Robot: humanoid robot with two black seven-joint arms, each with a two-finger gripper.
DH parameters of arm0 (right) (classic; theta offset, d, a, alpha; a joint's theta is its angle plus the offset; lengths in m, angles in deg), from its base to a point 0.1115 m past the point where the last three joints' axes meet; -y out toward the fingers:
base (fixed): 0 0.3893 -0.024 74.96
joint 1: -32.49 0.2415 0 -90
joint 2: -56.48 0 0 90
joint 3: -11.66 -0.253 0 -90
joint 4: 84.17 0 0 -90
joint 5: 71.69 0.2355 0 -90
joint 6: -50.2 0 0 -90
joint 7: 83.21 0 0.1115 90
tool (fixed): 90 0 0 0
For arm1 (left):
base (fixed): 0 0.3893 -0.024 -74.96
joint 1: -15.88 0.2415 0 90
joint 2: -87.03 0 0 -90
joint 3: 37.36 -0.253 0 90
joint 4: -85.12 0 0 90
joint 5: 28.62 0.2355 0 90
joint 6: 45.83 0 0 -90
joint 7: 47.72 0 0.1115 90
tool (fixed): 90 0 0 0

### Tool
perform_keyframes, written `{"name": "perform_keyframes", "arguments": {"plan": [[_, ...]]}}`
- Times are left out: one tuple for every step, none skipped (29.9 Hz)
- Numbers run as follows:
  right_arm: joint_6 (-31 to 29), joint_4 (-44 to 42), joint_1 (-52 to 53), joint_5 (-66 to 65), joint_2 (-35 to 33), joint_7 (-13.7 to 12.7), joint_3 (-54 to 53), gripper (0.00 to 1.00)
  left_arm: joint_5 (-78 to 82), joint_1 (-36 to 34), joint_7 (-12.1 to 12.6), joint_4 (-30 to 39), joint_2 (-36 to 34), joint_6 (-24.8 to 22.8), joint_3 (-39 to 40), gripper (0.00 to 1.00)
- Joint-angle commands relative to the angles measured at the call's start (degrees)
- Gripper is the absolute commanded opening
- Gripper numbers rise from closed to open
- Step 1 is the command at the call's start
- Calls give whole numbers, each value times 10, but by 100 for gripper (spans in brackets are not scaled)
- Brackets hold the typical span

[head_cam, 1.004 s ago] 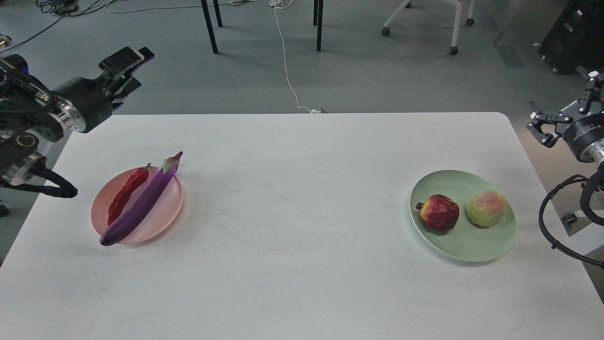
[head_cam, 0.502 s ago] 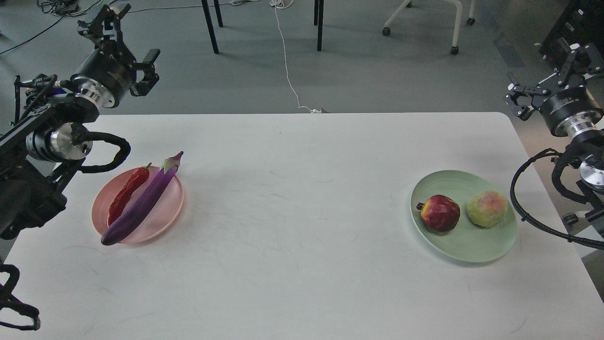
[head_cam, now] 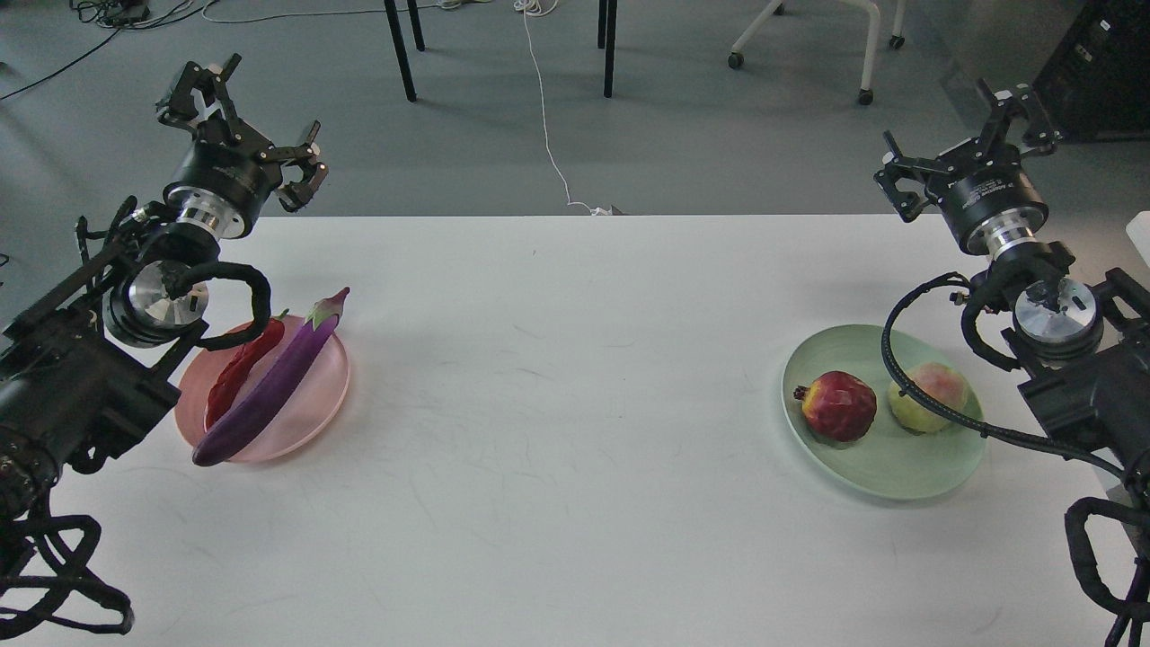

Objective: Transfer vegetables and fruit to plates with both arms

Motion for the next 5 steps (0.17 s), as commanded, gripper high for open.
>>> {"name": "perform_keyframes", "arguments": {"plan": [[0, 6, -1, 0, 0, 1, 4, 100, -1, 4, 0, 2, -6, 0, 0, 98], [0, 6, -2, 0, 0, 1, 5, 100, -1, 4, 0, 2, -6, 0, 1, 98], [0, 6, -3, -1, -2, 1, 5, 100, -1, 4, 0, 2, -6, 0, 0, 98], [0, 6, -3, -1, -4, 1, 5, 100, -1, 4, 0, 2, -6, 0, 1, 98], [0, 6, -4, -2, -5, 1, 5, 100, -1, 4, 0, 2, -6, 0, 2, 98]]}}
